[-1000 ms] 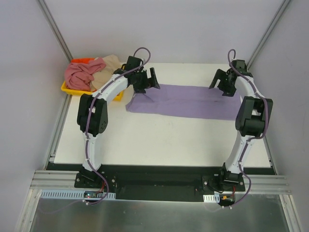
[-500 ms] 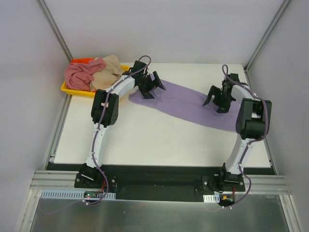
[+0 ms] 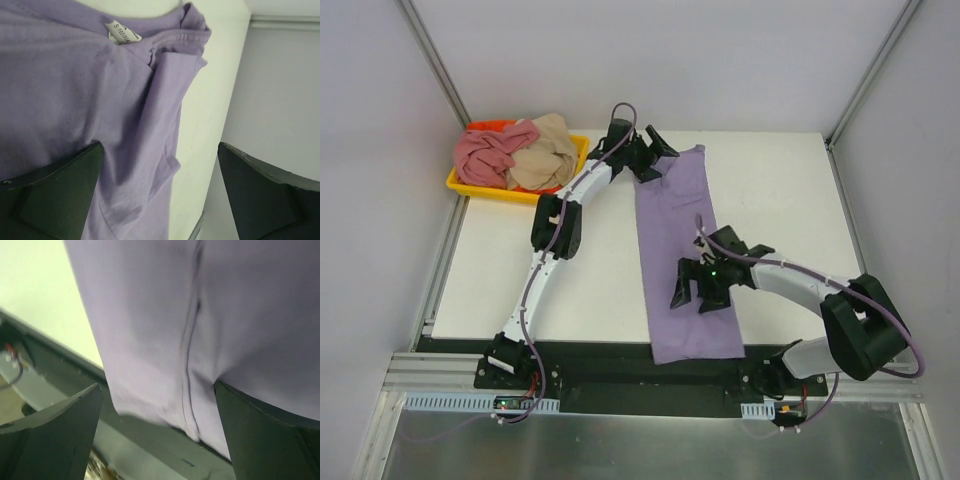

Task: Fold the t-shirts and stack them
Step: Rotate the tshirt 90 degrees, then grab the bottom of the folded rectangular tshirt with both arms

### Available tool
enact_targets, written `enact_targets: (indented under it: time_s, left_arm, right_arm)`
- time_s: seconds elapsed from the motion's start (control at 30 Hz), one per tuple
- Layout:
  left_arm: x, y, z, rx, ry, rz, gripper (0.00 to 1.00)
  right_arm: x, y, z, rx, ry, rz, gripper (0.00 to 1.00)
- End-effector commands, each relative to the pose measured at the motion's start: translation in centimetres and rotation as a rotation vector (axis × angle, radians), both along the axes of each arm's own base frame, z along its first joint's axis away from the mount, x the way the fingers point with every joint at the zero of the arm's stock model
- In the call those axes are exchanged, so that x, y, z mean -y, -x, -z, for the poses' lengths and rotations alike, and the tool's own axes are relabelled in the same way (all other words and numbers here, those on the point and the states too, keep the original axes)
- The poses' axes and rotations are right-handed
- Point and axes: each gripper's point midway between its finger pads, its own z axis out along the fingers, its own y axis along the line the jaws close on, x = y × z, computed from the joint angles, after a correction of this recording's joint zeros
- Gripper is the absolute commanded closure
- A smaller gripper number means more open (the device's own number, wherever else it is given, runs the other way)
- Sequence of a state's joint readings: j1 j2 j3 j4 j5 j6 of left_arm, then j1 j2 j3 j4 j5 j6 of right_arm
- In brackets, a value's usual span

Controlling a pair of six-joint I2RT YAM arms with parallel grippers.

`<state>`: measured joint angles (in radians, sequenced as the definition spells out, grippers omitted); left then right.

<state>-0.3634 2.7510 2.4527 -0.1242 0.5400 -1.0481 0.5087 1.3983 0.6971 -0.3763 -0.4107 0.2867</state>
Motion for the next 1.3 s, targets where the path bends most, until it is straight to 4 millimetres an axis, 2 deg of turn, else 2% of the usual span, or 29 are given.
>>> enact_targets:
  time_s: [0.0, 0.1, 0.2, 0.3, 0.37, 0.4, 0.43, 0.47, 0.57, 0.63, 0.7, 0.77, 0.9, 1.03, 1.13, 1.27]
  left_arm:
    - [0.6, -2.9, -2.2, 0.123, 0.078, -0.061, 0.01]
    - [0.6, -2.2, -6.7, 0.258, 0.046, 0.007, 0.01]
    - [-0.9, -0.3, -11.6, 0.367, -0.050, 0.045, 0.01]
    - [-2.7, 2.4, -15.1, 0.423, -0.148, 0.064, 0.01]
    - [-3.5, 4.7, -15.6, 0.411, -0.193, 0.083, 0.01]
    - [-3.6, 6.1, -14.8, 0.383, -0.205, 0.108, 0.01]
    - [-3.5, 8.0, -15.0, 0.377, -0.206, 0.143, 0.01]
    - [-3.4, 9.8, -13.6, 0.328, -0.215, 0.169, 0.01]
    - [-1.5, 15.1, -10.4, 0.222, -0.220, 0.267, 0.01]
    - [0.5, 18.2, -8.6, 0.188, -0.244, 0.340, 0.01]
    - [2.4, 20.6, -7.0, 0.161, -0.277, 0.408, 0.01]
    - [3.3, 22.0, -4.8, 0.106, -0.354, 0.428, 0.01]
    - [2.5, 22.0, -0.4, 0.001, -0.525, 0.408, 0.01]
    - [0.8, 21.2, 2.5, -0.040, -0.645, 0.369, 0.01]
    - [0.5, 20.1, 4.0, -0.050, -0.664, 0.368, 0.01]
    - [0.9, 17.1, 4.8, -0.052, -0.626, 0.345, 0.01]
  right_arm:
    - [-5.2, 2.0, -3.4, 0.011, -0.137, -0.171, 0.04]
    - [-4.3, 1.1, -5.1, 0.089, -0.064, -0.218, 0.04]
    - [-2.4, -0.7, -6.0, 0.202, 0.053, -0.198, 0.04]
    - [-1.7, -1.5, -6.2, 0.238, 0.097, -0.173, 0.04]
    - [-1.8, -1.9, -6.1, 0.254, 0.093, -0.149, 0.04]
    - [-1.7, -1.9, -5.9, 0.257, 0.093, -0.141, 0.04]
    - [-1.7, -2.0, -5.7, 0.268, 0.088, -0.132, 0.04]
    - [-1.7, -2.1, -5.6, 0.272, 0.082, -0.121, 0.04]
    - [-1.8, -1.7, -4.8, 0.260, 0.066, -0.104, 0.04]
    - [-1.7, -1.3, -4.2, 0.246, 0.060, -0.103, 0.04]
    - [-1.5, -0.9, -3.6, 0.237, 0.062, -0.107, 0.04]
    - [-1.1, -0.5, -3.0, 0.239, 0.070, -0.120, 0.04]
    - [-0.5, 0.4, -1.7, 0.213, 0.089, -0.137, 0.04]
    - [-0.6, 0.7, -0.5, 0.195, 0.079, -0.151, 0.04]
    - [-1.8, 0.6, 0.0, 0.169, 0.038, -0.166, 0.04]
    - [-3.8, -0.3, 0.5, 0.141, -0.018, -0.175, 0.04]
